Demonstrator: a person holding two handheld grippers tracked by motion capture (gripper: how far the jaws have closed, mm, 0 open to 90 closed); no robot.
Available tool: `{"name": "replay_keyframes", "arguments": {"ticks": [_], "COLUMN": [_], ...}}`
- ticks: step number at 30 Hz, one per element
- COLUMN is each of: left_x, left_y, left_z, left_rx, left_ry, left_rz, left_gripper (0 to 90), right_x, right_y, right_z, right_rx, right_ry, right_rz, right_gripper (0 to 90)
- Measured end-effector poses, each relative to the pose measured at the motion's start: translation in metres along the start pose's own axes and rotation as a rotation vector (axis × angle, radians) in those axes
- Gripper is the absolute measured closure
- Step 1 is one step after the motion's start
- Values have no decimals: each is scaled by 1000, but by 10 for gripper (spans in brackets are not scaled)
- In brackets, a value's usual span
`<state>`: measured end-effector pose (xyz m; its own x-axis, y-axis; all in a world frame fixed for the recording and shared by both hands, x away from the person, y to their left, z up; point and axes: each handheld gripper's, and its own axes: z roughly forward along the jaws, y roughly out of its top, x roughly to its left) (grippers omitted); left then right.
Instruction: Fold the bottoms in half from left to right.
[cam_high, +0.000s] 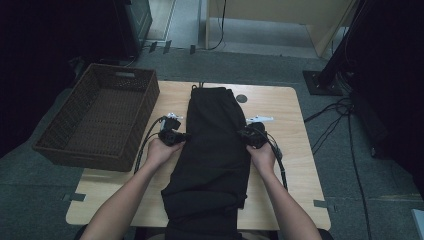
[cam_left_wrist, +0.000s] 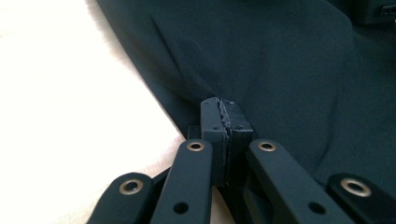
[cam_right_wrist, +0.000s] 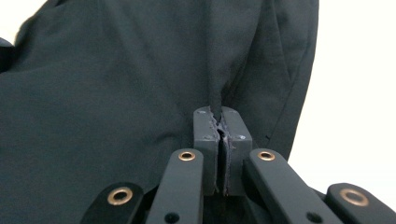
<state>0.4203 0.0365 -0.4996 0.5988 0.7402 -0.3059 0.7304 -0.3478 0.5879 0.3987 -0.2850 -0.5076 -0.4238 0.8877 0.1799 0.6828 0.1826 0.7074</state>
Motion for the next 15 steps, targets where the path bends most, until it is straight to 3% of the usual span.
{"name": "replay_keyframes", "arguments": {"ticks": [6, 10, 12, 15], "left_x": [-14, -21, -20, -14], "left_y": [-19, -30, -31, -26], "left_z": [-14, -20, -19, -17], "left_rx": [25, 44, 41, 10], "left_ry": [-30, -37, -24, -42], "left_rz": [36, 49, 46, 1], "left_gripper": [900, 896, 758, 587], "right_x": [9, 14, 14, 11], "right_y": [-23, -37, -41, -39], "right_z": [-17, -30, -33, -34], "right_rx": [9, 21, 11, -15], "right_ry": [42, 70, 72, 75], "right_rz": [-29, -28, -47, -43], "right_gripper": [855, 777, 714, 587]}}
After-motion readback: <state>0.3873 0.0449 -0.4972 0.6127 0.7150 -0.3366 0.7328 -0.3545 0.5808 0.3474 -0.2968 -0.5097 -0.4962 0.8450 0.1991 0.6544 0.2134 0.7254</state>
